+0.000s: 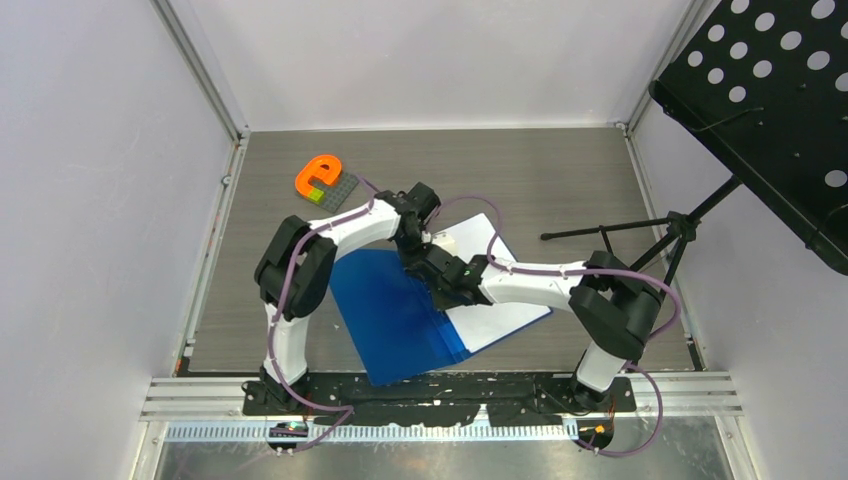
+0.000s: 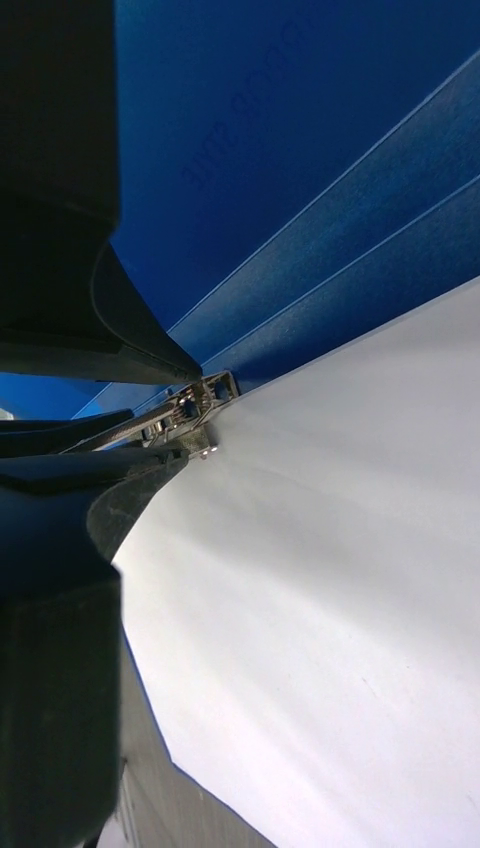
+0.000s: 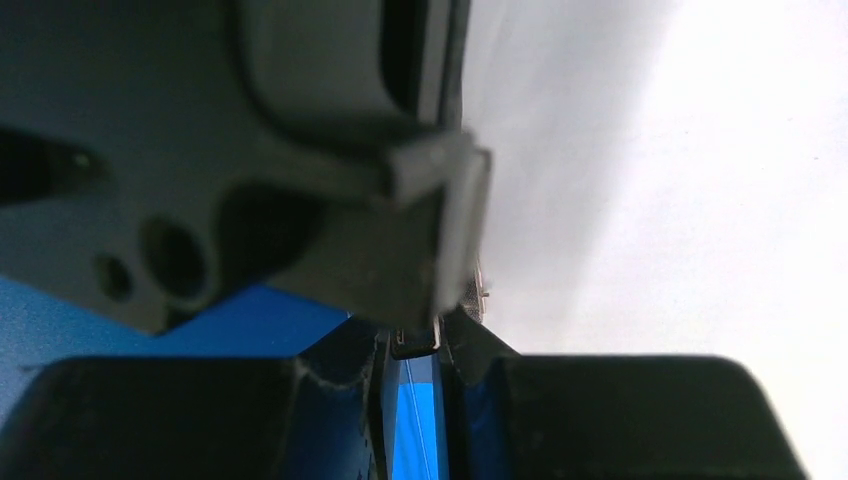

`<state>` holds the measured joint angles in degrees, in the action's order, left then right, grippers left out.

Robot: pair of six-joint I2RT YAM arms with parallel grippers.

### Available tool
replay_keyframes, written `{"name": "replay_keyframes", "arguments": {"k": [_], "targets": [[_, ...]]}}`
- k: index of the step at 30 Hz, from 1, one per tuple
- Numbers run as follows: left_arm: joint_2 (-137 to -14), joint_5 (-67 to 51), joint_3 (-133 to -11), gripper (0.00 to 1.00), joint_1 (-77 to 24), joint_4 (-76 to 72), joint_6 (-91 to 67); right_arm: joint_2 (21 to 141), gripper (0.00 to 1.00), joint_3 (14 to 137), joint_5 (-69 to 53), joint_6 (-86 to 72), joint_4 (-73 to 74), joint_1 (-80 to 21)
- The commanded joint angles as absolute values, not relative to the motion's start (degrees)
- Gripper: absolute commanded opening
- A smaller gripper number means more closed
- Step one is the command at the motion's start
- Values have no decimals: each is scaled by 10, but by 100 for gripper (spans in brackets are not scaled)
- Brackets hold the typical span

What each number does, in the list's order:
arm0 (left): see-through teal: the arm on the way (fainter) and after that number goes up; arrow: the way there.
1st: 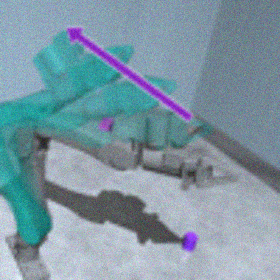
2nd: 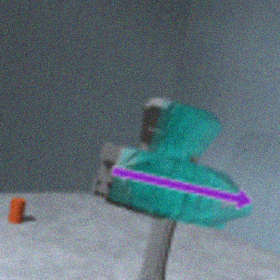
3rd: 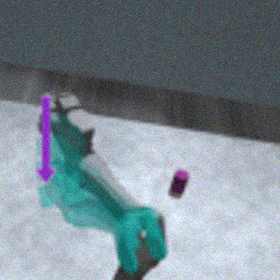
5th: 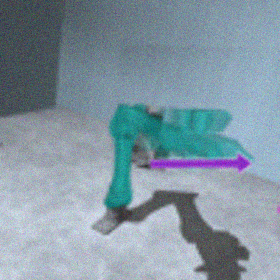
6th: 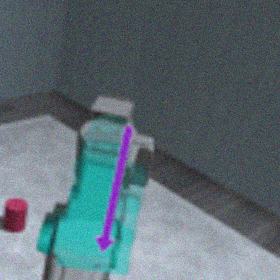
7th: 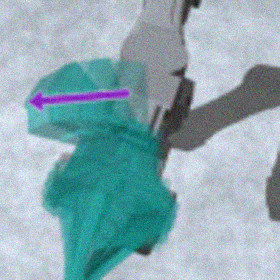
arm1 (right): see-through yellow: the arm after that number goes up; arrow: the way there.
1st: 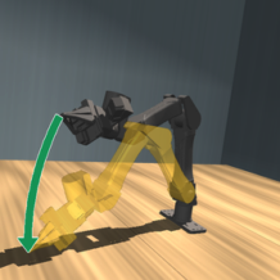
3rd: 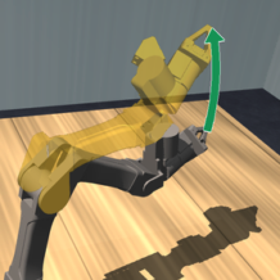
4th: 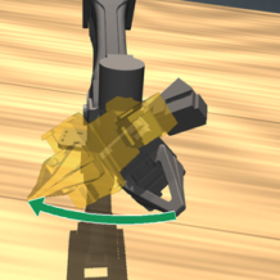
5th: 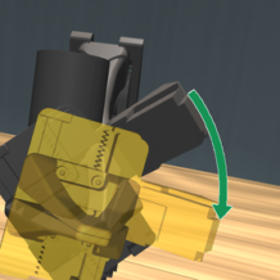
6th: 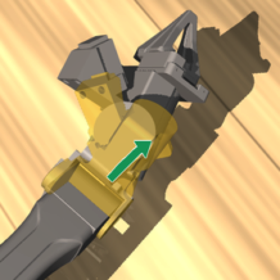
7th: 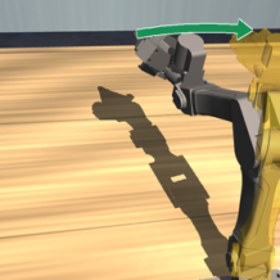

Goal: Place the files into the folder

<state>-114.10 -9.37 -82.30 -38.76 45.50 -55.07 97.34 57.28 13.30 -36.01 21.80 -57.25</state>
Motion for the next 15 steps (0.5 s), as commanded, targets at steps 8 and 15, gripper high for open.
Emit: {"name": "replay_keyframes", "arguments": {"k": [8,15], "targets": [[-1176,-132,-834,22,-411,466,-549,913,20,505,133,-282,77,-579],[-1175,-89,-845,26,-410,495,-529,890,20,492,151,-265,47,-579]]}}
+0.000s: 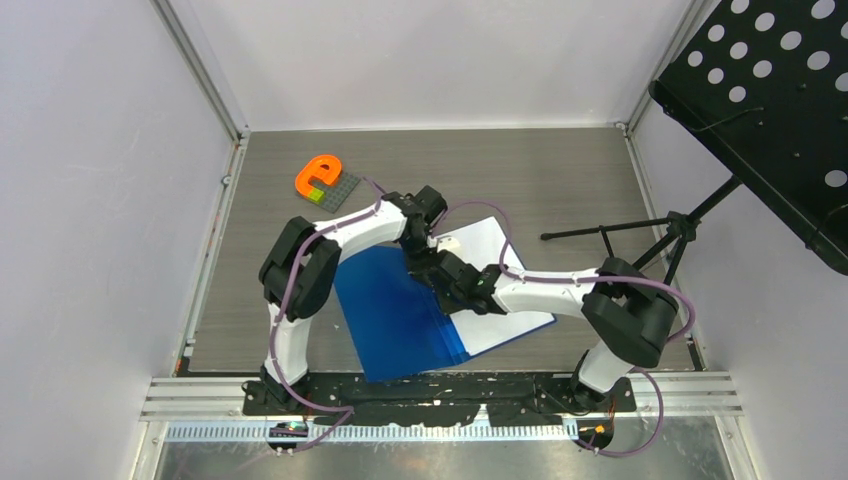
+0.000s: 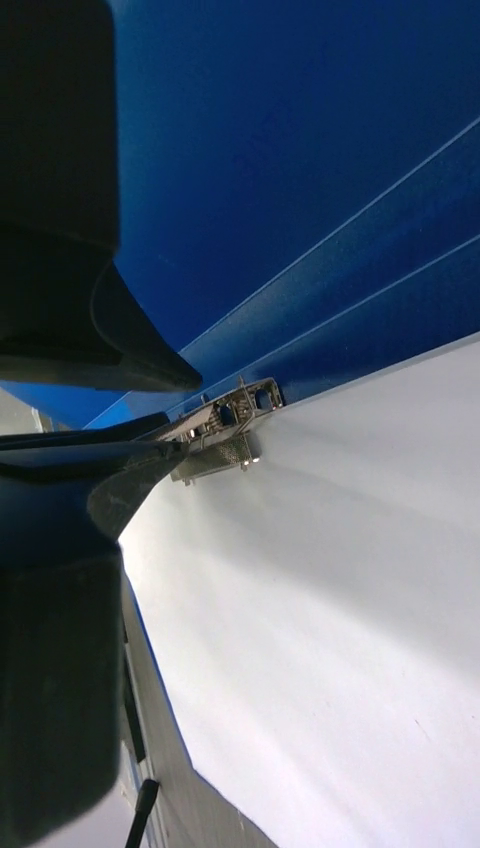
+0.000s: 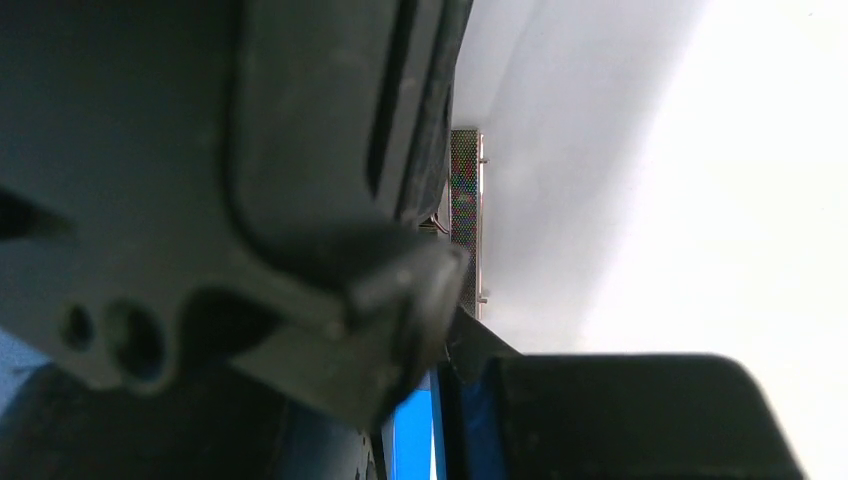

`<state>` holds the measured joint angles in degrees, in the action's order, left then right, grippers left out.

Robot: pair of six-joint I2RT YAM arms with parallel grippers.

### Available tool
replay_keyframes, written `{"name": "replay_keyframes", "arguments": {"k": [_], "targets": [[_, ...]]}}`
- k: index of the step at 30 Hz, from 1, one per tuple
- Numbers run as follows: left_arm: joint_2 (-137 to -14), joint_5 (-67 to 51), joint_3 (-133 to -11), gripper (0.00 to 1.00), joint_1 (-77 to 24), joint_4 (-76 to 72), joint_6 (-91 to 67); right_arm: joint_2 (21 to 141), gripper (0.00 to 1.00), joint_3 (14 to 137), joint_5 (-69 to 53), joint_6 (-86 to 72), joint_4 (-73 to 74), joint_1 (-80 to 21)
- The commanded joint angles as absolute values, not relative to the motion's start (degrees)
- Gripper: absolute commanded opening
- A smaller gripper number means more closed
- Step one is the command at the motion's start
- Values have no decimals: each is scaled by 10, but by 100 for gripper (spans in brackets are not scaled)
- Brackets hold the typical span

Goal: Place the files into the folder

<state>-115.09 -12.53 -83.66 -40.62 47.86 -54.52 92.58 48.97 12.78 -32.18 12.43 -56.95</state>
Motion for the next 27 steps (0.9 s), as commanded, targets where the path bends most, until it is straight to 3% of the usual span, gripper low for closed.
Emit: {"name": "replay_keyframes", "arguments": {"k": [1,4,12,18,21,27], "targets": [[-1174,-82,-850,28,-410,498,-524,891,20,490,151,-263,44,-578],[-1175,-68,-863,33,-409,509,-514,890,20,476,150,-263,26,-579],[-1173,-110,-817,32,-403,434,-554,886,16,456,154,-265,4,-579],[-1177,-58,-821,32,-401,450,-555,884,15,442,152,-265,-26,-579],[-1174,-49,-803,40,-399,437,-563,879,15,434,151,-264,-37,-579],[-1153,-81,-755,43,-383,364,-585,882,15,431,151,-260,-39,-579]]}}
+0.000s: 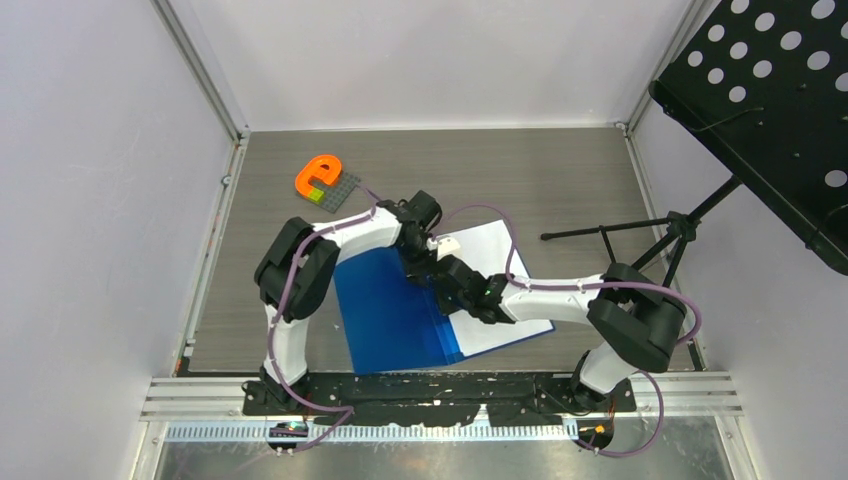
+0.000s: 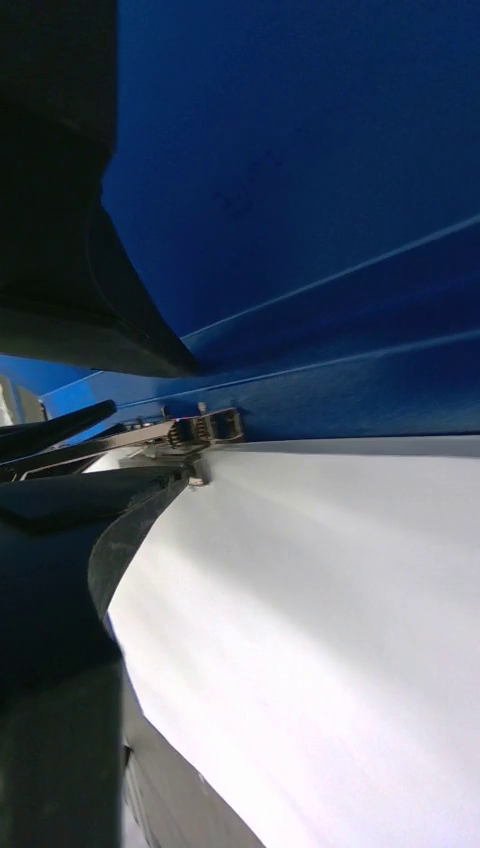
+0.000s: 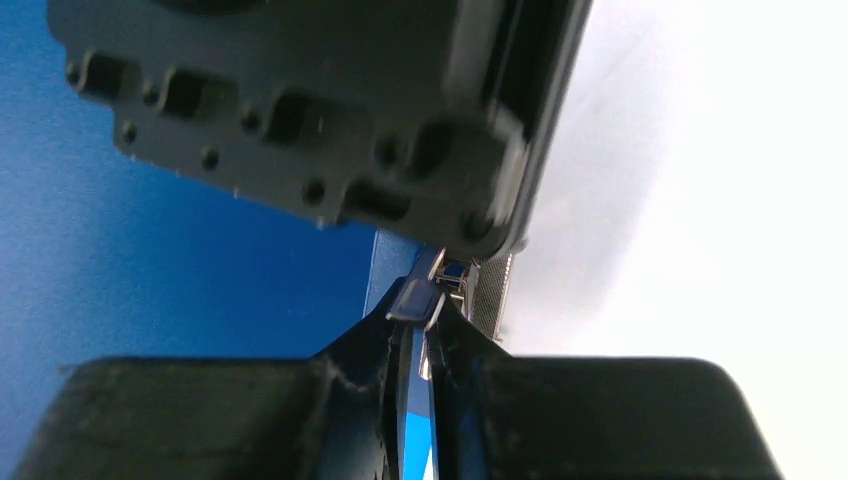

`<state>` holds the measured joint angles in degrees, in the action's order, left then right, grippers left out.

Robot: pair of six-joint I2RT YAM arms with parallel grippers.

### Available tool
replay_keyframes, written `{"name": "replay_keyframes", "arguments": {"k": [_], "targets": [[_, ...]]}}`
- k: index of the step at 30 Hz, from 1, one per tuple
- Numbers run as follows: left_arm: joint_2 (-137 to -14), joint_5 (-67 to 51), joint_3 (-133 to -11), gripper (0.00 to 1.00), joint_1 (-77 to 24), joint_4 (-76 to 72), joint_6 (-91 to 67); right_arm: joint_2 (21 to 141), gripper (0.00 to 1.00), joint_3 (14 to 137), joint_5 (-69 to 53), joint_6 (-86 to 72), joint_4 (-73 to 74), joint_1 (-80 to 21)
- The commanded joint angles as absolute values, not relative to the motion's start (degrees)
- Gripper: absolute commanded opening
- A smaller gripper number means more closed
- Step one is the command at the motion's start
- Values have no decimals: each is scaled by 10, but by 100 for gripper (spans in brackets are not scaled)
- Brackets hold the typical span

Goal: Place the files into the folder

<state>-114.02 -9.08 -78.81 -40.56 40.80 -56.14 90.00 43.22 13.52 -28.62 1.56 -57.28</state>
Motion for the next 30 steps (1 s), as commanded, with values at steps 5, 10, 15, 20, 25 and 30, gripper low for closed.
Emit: {"name": "replay_keyframes", "arguments": {"k": [5,10,15,20,25,30], "targets": [[-1147,-85,-763,43,-372,354,-561,889,15,435,149,-260,-36,-579],[-1150,-45,-788,41,-387,398,-536,894,15,436,152,-264,-35,-579],[-1161,-30,-800,39,-402,425,-526,900,14,437,151,-268,-37,-579],[-1164,-25,-805,33,-414,428,-530,894,14,426,151,-274,-40,-579],[-1166,-10,-821,24,-422,448,-540,870,19,423,147,-281,-35,-579],[-1171,4,-837,20,-428,472,-552,830,22,430,144,-284,-17,-579]]}}
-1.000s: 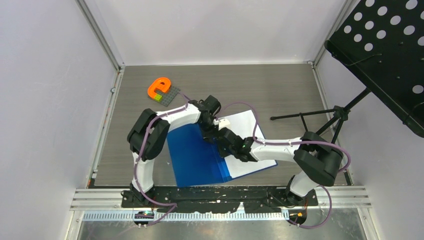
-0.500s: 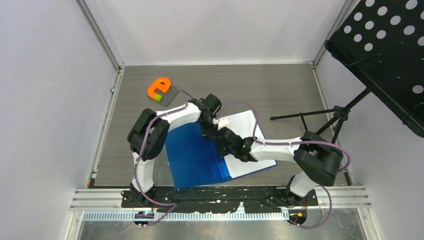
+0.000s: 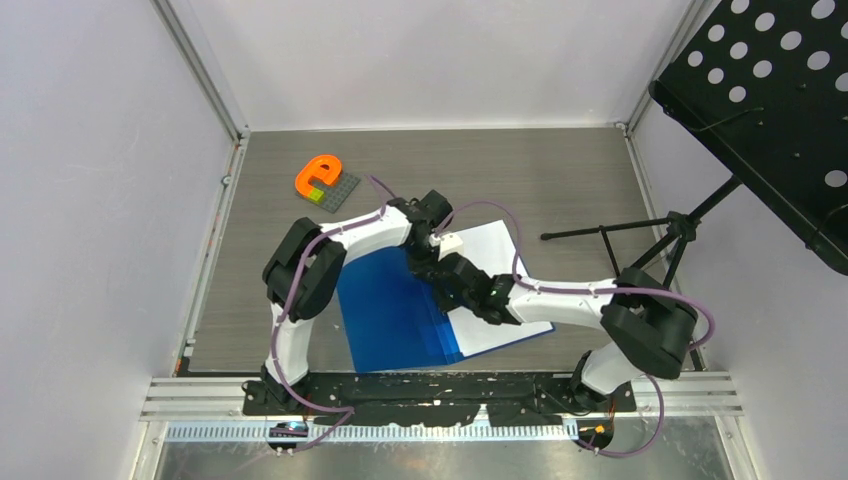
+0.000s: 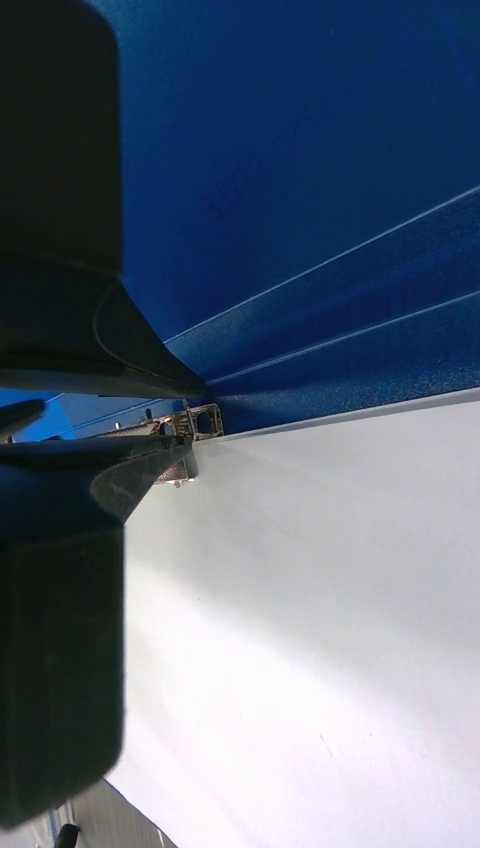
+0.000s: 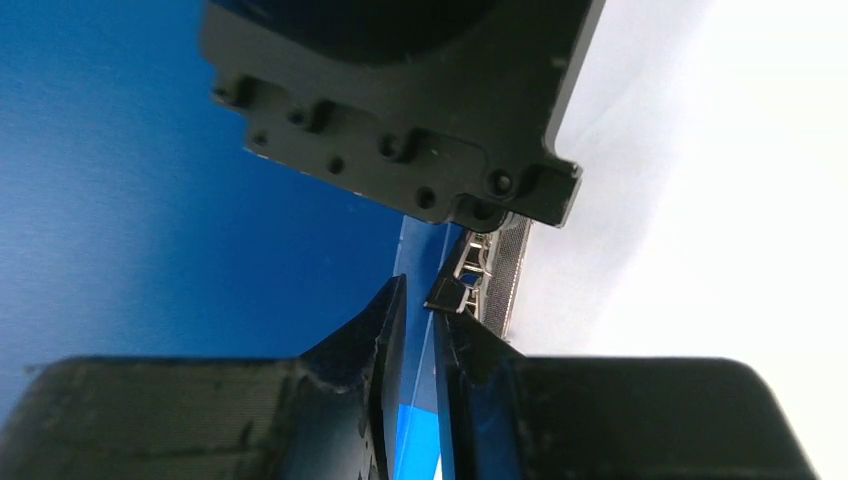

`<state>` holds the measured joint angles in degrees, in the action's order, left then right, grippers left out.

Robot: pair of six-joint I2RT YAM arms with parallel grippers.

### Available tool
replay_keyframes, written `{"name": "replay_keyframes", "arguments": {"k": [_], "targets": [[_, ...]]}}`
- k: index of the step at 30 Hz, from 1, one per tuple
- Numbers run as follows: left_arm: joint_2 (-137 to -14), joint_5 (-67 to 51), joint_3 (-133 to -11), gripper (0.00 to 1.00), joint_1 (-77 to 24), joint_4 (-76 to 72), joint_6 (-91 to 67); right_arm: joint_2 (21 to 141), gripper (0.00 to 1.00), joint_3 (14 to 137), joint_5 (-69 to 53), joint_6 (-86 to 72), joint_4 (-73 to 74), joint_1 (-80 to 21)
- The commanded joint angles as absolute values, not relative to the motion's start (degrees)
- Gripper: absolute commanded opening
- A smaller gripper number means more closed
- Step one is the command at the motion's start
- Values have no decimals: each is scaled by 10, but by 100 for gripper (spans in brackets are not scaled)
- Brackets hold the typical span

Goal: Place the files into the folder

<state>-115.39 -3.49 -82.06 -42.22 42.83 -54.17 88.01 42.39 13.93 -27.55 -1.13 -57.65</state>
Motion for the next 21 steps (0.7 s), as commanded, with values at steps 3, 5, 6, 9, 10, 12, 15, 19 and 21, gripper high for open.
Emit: {"name": "replay_keyframes", "arguments": {"k": [3,5,6,9,10,12,15,19,21], "targets": [[-1175,13,-845,15,-429,477,-556,800,23,429,141,-290,-12,-579],[-1178,16,-853,13,-430,485,-557,780,24,428,140,-295,-7,-579],[-1179,18,-855,12,-431,486,-557,773,25,427,142,-298,-4,-579],[-1181,19,-862,8,-432,491,-556,739,27,421,148,-311,11,-579],[-1182,20,-864,6,-432,492,-556,734,28,422,158,-319,23,-578],[-1183,22,-868,3,-432,496,-555,725,29,430,175,-330,53,-574],[-1185,27,-874,0,-432,502,-550,728,30,445,195,-340,84,-570],[-1187,32,-882,0,-433,510,-545,762,30,476,211,-346,126,-569],[-1188,32,-884,0,-432,513,-545,777,30,483,206,-349,125,-568]]}}
